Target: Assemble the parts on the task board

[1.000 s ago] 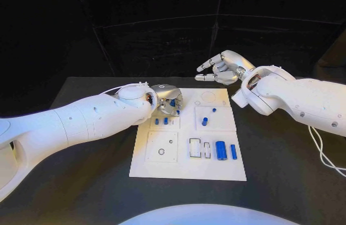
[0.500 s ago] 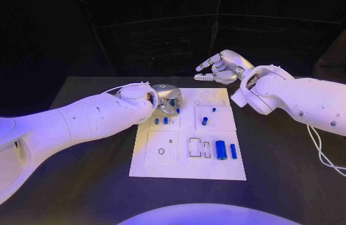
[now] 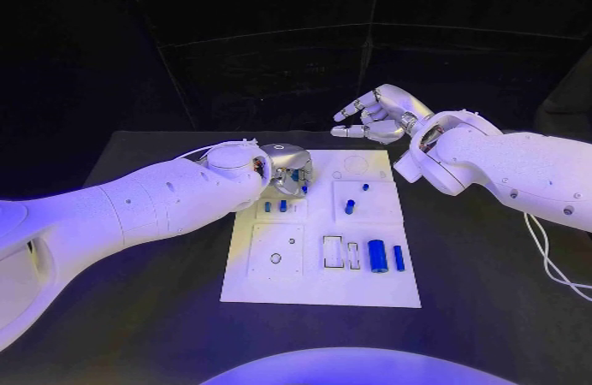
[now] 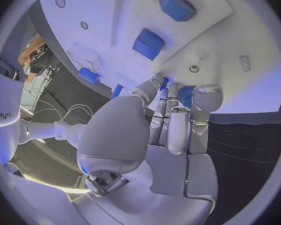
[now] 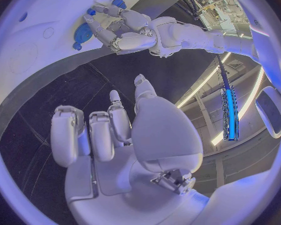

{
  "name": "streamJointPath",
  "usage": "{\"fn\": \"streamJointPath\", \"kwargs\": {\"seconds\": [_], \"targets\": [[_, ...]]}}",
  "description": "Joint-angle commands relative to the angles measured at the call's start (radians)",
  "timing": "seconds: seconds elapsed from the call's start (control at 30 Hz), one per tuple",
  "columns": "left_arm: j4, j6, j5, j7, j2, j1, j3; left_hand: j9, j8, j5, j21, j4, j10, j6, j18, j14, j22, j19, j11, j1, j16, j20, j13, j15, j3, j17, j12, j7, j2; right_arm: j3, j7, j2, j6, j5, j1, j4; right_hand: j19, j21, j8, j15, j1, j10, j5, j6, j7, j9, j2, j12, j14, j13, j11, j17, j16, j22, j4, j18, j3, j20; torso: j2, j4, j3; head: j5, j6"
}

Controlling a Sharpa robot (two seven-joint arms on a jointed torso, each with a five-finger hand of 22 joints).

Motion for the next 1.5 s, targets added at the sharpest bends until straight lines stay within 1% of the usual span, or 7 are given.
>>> {"fn": "streamJointPath", "kwargs": {"seconds": [0.03,0.33,0.67,1.13,1.23,1.4,1.5], "targets": [[-0.002,0.025,-0.008,-0.008,0.002,-0.002,-0.001,-0.004,-0.011,-0.005,0.006,-0.002,-0.004,-0.012,-0.011,0.017,0.001,0.007,0.009,-0.003,0.003,0.001,-0.001,0.000,0.009,-0.002,-0.010,0.003,-0.013,0.001,0.008,0.001,0.005,0.002,0.002,0.001,-0.004,-0.005,0.007,0.001,0.003,-0.003,0.006,-0.002,-0.007,0.000,0.004,0.000,0.074,0.065,-0.002,0.132,-0.005,0.016,-0.002,0.005,-0.006,0.002,0.000,0.0001,-0.0002,0.000,0.000],[-0.002,0.034,-0.008,-0.012,0.007,-0.003,-0.001,-0.004,-0.019,-0.005,0.014,-0.005,0.011,-0.003,-0.012,0.019,0.010,0.008,0.009,0.001,0.005,0.003,0.002,0.002,0.025,-0.002,-0.019,0.003,-0.004,0.001,0.008,0.002,0.006,0.002,0.002,0.001,-0.004,-0.005,0.007,0.001,0.003,-0.003,0.006,-0.002,-0.007,0.000,0.004,0.000,0.074,0.065,-0.002,0.132,-0.005,0.016,-0.002,0.005,-0.006,0.002,0.000,-0.0008,0.0003,0.001,0.000],[-0.006,0.037,-0.022,-0.036,0.006,-0.003,-0.001,0.008,0.011,-0.005,0.055,-0.028,0.104,0.091,-0.018,0.021,0.057,0.019,-0.015,0.043,0.011,-0.010,0.007,-0.017,0.101,0.001,-0.013,-0.013,0.046,0.001,0.007,0.001,0.007,0.002,0.002,0.002,-0.004,-0.005,0.007,0.001,0.003,-0.003,0.006,-0.002,-0.007,0.000,0.004,0.000,0.074,0.065,-0.002,0.132,-0.005,0.016,-0.002,0.005,-0.006,0.002,0.000,-0.0003,0.0003,-0.002,-0.002],[0.026,-0.047,-0.024,-0.006,-0.016,-0.003,0.001,0.002,-0.003,-0.005,0.081,-0.062,0.131,0.109,-0.024,0.022,0.089,0.020,-0.014,0.041,0.015,-0.015,0.004,-0.018,0.160,-0.002,-0.044,-0.010,0.039,0.001,0.009,0.003,0.006,0.002,0.002,0.000,-0.003,-0.004,0.007,0.001,0.006,-0.002,0.005,-0.001,-0.007,0.000,0.005,0.001,0.074,0.066,-0.002,0.132,-0.005,0.017,-0.004,0.005,-0.007,0.002,-0.002,0.0017,-0.0003,-0.003,0.001],[0.047,-0.061,-0.017,-0.001,-0.030,-0.003,0.008,0.001,-0.005,-0.005,0.084,-0.064,0.133,0.110,-0.025,0.022,0.093,0.020,-0.013,0.038,0.015,-0.015,0.004,-0.018,0.164,-0.003,-0.048,-0.010,0.037,0.001,0.010,0.002,0.005,0.002,0.002,-0.001,-0.003,-0.004,0.007,0.001,0.006,-0.002,0.005,-0.001,-0.007,0.000,0.005,0.001,0.074,0.066,-0.002,0.132,-0.005,0.017,-0.004,0.005,-0.007,0.002,-0.002,0.0030,-0.0005,-0.003,0.003],[0.097,-0.076,-0.004,-0.001,-0.065,-0.002,0.048,0.000,-0.009,-0.005,0.087,-0.067,0.136,0.111,-0.025,0.022,0.096,0.020,-0.013,0.030,0.014,-0.014,0.003,-0.017,0.171,-0.007,-0.056,-0.009,0.032,0.001,0.010,0.000,0.005,0.002,0.002,-0.002,-0.003,-0.004,0.007,0.001,0.006,-0.002,0.005,-0.001,-0.007,0.000,0.005,0.001,0.074,0.066,-0.002,0.132,-0.005,0.017,-0.004,0.005,-0.007,0.002,-0.003,0.0032,-0.0013,0.002,0.006],[0.122,-0.079,0.000,-0.004,-0.090,0.003,0.063,0.000,-0.011,-0.006,0.087,-0.068,0.138,0.111,-0.025,0.021,0.096,0.019,-0.012,0.027,0.014,-0.014,0.003,-0.017,0.172,-0.008,-0.060,-0.009,0.029,0.001,0.010,-0.001,0.005,0.002,0.002,-0.002,-0.003,-0.004,0.007,0.001,0.006,-0.002,0.005,-0.001,-0.007,0.000,0.005,0.001,0.074,0.066,-0.002,0.132,-0.005,0.017,-0.004,0.005,-0.007,0.002,-0.005,0.0075,-0.0018,0.003,0.005]]}}
